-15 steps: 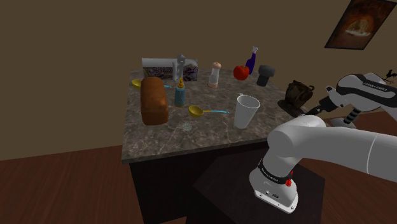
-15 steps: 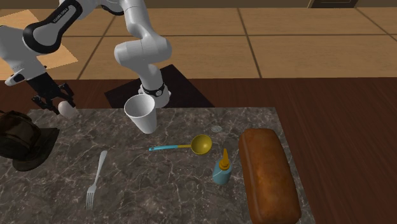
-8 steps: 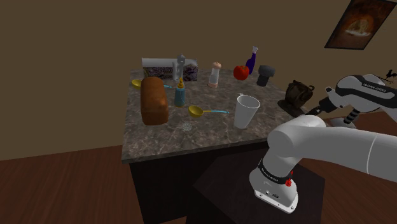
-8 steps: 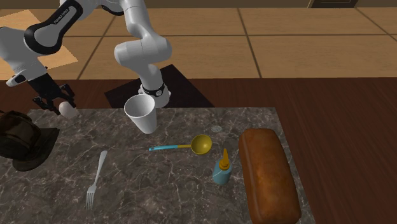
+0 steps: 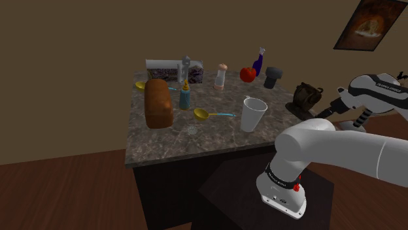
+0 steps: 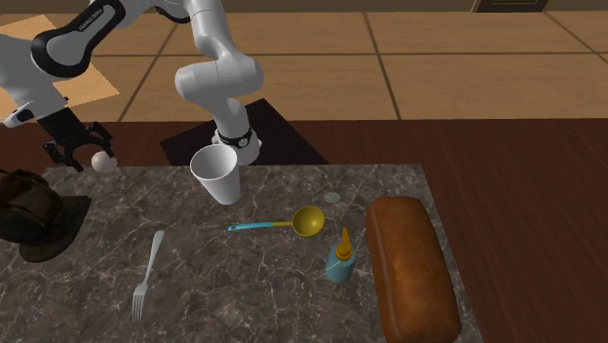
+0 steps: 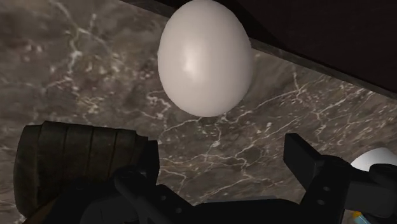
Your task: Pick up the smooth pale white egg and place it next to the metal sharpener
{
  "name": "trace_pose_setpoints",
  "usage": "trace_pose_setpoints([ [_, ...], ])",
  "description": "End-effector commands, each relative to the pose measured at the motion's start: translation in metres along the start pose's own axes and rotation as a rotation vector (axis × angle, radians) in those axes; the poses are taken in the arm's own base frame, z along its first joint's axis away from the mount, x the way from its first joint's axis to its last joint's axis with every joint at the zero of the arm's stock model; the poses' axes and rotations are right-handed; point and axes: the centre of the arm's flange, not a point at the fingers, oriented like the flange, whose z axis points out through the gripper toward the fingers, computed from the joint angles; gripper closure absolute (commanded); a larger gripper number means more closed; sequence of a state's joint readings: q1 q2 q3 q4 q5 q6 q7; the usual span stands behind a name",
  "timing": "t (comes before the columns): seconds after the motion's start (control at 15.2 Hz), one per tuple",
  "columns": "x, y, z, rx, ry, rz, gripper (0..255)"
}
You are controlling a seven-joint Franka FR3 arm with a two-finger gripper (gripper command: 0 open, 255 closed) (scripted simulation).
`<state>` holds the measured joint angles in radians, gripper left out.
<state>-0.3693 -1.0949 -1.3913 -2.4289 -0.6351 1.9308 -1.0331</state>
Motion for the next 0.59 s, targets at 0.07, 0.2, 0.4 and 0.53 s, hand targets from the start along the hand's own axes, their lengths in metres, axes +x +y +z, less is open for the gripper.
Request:
trace_pose_setpoints([
  [0.07,-0.001,0.000,-0.035,0.001,0.000,0.000,0],
  [0.2,-0.001,0.000,-0.035,0.001,0.000,0.000,0],
  [0.4,-0.001,0.000,-0.035,0.001,0.000,0.000,0],
  [0.53,-0.001,0.000,-0.035,0.001,0.000,0.000,0],
])
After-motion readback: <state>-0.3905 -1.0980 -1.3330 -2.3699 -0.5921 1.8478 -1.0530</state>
